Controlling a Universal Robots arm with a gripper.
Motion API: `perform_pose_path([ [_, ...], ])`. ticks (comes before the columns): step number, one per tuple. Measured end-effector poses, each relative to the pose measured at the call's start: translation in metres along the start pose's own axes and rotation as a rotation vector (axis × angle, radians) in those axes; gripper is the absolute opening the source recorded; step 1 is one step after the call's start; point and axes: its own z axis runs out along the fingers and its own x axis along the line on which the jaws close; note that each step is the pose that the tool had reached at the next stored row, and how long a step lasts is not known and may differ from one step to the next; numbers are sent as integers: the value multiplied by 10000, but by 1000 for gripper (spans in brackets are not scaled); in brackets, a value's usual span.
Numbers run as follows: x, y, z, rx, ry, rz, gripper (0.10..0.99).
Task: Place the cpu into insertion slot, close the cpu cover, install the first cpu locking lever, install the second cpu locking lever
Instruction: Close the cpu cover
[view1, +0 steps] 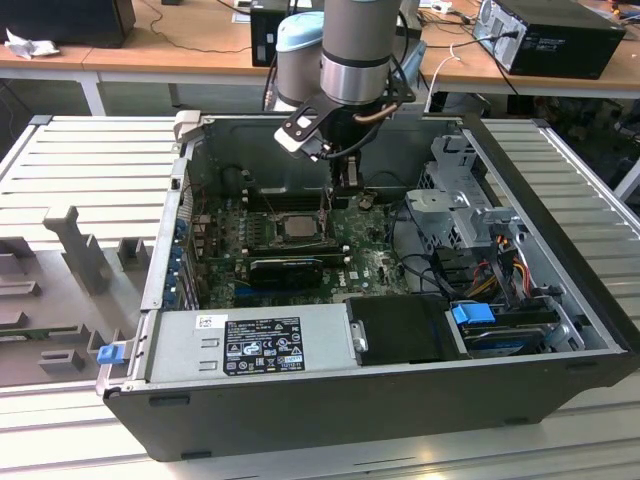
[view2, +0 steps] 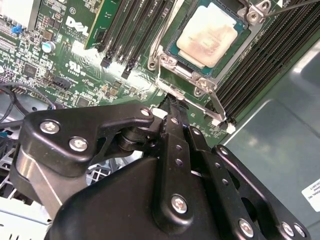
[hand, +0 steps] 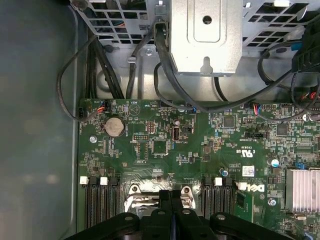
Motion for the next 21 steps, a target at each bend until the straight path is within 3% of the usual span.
perform_pose_path([
  [21,0,-54,1,0,-1,2,106],
])
